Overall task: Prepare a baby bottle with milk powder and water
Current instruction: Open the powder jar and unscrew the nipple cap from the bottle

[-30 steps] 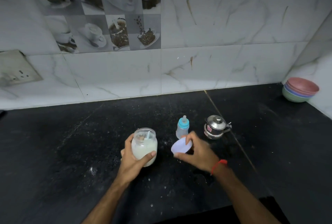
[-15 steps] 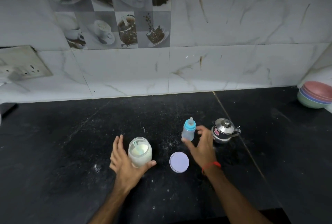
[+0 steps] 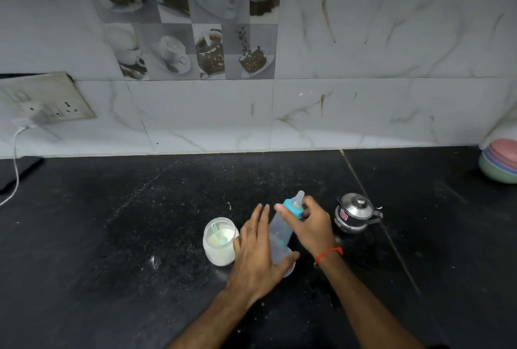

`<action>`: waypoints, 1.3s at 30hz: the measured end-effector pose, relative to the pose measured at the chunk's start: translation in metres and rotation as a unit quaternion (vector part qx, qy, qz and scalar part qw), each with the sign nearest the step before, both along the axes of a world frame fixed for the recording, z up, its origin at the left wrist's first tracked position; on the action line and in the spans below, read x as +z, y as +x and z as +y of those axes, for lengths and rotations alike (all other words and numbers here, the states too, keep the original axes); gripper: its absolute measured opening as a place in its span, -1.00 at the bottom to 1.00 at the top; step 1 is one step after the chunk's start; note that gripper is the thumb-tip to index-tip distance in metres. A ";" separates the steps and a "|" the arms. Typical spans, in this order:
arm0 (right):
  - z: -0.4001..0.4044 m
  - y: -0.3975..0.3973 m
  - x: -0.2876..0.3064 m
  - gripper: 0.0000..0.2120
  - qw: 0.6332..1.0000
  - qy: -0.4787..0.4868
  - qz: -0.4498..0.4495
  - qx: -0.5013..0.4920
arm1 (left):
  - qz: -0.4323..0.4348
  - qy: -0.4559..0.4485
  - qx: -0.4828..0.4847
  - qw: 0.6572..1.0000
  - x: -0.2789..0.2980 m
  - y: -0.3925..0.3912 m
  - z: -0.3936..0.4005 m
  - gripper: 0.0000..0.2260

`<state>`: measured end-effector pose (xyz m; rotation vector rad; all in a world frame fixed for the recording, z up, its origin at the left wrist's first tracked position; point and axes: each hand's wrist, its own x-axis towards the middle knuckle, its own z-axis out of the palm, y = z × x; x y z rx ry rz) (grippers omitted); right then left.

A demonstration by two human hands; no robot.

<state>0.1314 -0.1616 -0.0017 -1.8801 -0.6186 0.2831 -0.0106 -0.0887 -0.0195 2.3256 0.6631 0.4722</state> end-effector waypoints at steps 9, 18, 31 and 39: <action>-0.031 -0.029 0.051 -0.62 0.911 0.206 0.221 0.280 | -0.047 -0.320 -0.160 0.932 0.040 0.000 -0.010 -0.72; -0.049 0.000 0.059 -0.43 0.895 0.237 0.260 0.275 | -0.125 -0.329 -0.153 0.924 0.046 -0.013 -0.003 -0.67; -0.032 -0.031 0.079 -0.43 0.869 0.272 0.215 0.353 | -0.059 -0.271 -0.145 0.950 0.043 -0.029 -0.002 -0.67; -0.030 0.022 0.022 -0.46 0.973 -0.065 0.110 0.194 | -0.131 -0.256 0.015 0.958 0.035 -0.050 0.028 -0.58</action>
